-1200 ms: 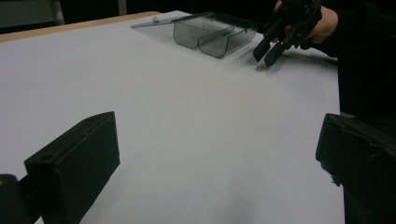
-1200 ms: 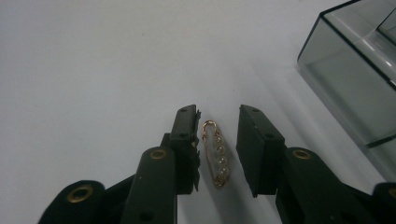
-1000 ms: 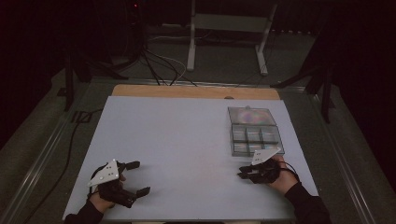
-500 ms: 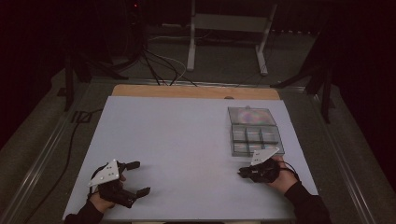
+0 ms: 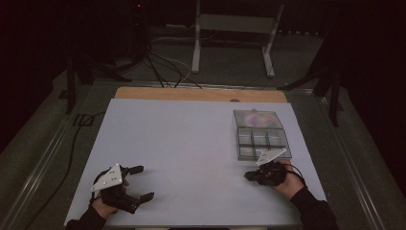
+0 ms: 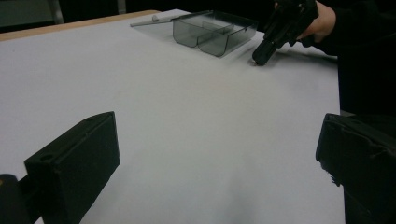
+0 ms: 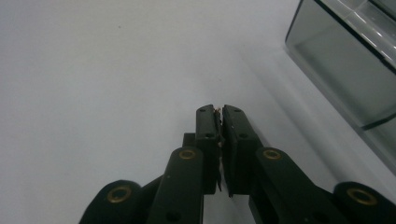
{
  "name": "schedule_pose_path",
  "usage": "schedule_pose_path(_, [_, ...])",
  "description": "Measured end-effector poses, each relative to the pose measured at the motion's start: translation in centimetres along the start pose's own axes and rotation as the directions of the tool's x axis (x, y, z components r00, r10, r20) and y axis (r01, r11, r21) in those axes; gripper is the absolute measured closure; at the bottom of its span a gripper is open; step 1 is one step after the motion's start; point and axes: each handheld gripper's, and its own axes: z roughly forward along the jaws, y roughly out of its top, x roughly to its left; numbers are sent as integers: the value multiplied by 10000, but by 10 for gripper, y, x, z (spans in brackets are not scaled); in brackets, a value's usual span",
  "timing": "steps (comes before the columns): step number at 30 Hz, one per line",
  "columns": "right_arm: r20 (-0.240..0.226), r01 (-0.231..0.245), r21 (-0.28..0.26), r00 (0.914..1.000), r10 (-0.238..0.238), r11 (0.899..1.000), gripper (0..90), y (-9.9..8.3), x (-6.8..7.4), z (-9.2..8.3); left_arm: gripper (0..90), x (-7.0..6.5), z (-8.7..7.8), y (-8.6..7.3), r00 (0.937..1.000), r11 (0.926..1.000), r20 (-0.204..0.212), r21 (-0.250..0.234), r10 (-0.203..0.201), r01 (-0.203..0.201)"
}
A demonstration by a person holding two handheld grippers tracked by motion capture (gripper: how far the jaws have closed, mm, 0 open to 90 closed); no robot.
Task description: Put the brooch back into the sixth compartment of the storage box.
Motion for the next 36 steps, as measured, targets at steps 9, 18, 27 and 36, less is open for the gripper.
schedule_pose_path(9, [-136,41,-65,9999,-42,10000,861,4,4,-3,14,0,0,0,10000,10000,-13,5,14,-14])
schedule_pose_path(18, [-260,-132,-155,9996,128,9998,860,7,6,-8,14,0,0,0,10000,10000,-3,11,18,-18])
schedule_pose_path(27, [-202,-95,-361,9998,87,9993,860,12,6,-15,14,0,0,0,10000,10000,11,2,-20,20])
schedule_pose_path(36, [-153,-126,-503,9998,119,9987,860,17,5,-22,14,0,1,0,10000,10000,18,0,-26,26])
